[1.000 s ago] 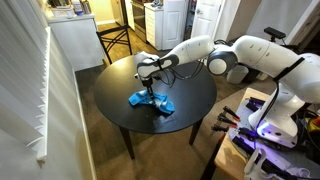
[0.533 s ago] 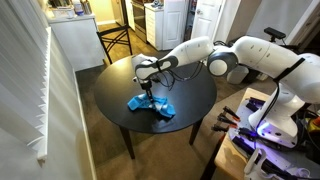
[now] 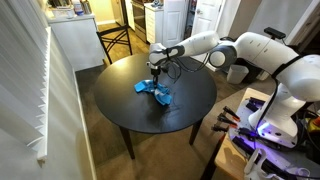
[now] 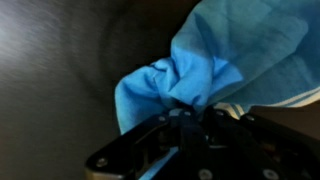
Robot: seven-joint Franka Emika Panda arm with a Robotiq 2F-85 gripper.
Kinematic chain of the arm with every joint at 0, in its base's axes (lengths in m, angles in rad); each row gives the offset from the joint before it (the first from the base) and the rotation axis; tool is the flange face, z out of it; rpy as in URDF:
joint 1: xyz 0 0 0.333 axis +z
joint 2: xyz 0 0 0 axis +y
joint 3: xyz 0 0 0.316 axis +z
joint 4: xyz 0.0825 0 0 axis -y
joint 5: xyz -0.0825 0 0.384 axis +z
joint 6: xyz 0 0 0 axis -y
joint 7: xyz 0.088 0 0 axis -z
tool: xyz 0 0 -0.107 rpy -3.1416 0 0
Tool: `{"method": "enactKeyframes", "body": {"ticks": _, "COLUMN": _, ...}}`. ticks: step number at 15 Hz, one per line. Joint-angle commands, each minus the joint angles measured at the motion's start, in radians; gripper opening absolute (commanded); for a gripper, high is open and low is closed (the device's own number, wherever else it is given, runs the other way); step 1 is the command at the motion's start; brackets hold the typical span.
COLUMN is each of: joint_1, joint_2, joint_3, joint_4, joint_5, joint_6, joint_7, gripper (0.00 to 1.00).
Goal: Use the blue towel to wipe the table.
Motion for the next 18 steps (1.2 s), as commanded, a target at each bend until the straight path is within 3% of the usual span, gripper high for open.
{"method": "enactKeyframes", "body": {"ticks": 1, "joint_1": -0.109, "joint_2": 0.006, "joint_3": -0.035, "joint_4": -0.064, "joint_5": 0.028, "joint_6": 0.144, "joint_7": 0.039, "gripper": 0.05}}
{"method": "enactKeyframes", "body": {"ticks": 7, "joint_1": -0.265, "joint_2": -0.005, "joint_3": -0.108, "joint_4": -0.123, "joint_5": 0.021, "joint_6": 0.379, "joint_7": 0.110, "gripper": 0.05}}
{"method": "enactKeyframes", "body": {"ticks": 10, "joint_1": -0.301, "joint_2": -0.007, "joint_3": -0.157, "joint_4": -0.168, "joint_5": 0.017, "joint_6": 0.505, "joint_7": 0.188, "gripper": 0.05}}
{"method": "enactKeyframes", "body": {"ticks": 13, "joint_1": -0.305, "joint_2": -0.017, "joint_3": -0.144, "joint_4": -0.203, "joint_5": 0.020, "joint_6": 0.537, "joint_7": 0.205, "gripper": 0.05}}
{"method": "enactKeyframes", "body": {"ticks": 18, "joint_1": -0.298, "joint_2": -0.067, "joint_3": -0.080, "joint_4": -0.291, "joint_5": 0.028, "joint_6": 0.545, "joint_7": 0.120, "gripper": 0.05}}
